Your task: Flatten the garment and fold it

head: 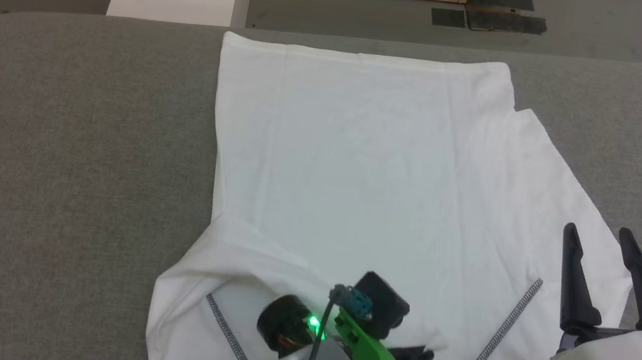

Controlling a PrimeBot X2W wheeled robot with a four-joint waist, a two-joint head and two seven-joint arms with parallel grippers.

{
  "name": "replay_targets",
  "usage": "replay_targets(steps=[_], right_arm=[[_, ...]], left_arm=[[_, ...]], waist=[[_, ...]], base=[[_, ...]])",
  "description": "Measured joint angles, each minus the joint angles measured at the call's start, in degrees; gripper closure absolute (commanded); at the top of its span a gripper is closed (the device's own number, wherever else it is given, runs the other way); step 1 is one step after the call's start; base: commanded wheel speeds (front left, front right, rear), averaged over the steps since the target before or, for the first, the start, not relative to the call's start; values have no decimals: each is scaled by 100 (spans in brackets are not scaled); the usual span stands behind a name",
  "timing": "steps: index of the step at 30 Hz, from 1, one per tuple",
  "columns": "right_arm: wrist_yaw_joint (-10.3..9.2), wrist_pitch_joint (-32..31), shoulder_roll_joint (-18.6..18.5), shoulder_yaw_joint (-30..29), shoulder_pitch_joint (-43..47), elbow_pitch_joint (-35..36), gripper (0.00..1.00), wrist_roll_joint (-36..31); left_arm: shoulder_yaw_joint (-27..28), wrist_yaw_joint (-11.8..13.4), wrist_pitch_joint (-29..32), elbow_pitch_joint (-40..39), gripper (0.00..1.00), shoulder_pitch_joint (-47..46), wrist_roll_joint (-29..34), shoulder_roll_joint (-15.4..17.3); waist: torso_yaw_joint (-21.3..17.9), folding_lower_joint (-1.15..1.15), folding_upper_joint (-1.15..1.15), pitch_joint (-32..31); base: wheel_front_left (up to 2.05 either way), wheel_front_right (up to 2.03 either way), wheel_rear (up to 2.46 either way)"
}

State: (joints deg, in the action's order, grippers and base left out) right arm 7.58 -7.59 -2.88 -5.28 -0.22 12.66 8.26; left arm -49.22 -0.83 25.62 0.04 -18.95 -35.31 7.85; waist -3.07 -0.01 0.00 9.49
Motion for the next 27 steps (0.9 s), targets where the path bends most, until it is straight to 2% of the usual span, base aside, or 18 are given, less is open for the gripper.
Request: replay_targets(steps=[4,10,11,12,13,17,23,27], right_arm=[[0,-1,0,58,0,-51,0,40],[0,-2,-1,78,-1,-98,0,88],[0,-3,-1,70,-1,-110,0,89],[0,-3,-1,66,-1,-122,0,90],[0,-3,-1,59,-1,-140,0,91],[0,-4,0,36,4,-190,0,92],[0,-4,-1,-113,4,-250,0,67],[0,0,-64,-235,-98,-364,0,-11]], left_arm=[[-292,-159,-35,951,100,15,2,-151],[-383,-219,-370,2053,100,5,41,-299],[-358,-219,-446,2161,83,-4,31,-339],[-347,-220,-495,2221,50,-10,9,-372],[-321,-221,-541,2276,0,-16,-71,-404],[-18,-230,-904,2150,0,-19,-510,-481],[878,-190,-2120,1359,0,-22,-748,-355],[1696,183,-3112,978,0,10,-705,24]], waist=[[-75,0,0,10],[-219,0,0,46],[-236,0,0,52],[-246,0,0,57],[-255,0,0,61],[-242,0,0,51],[-129,0,0,25],[-30,0,0,26]], base=[[0,0,0],[0,0,0],[0,0,0],[0,0,0],[0,0,0],[0,0,0],[0,0,0],[0,0,0]])
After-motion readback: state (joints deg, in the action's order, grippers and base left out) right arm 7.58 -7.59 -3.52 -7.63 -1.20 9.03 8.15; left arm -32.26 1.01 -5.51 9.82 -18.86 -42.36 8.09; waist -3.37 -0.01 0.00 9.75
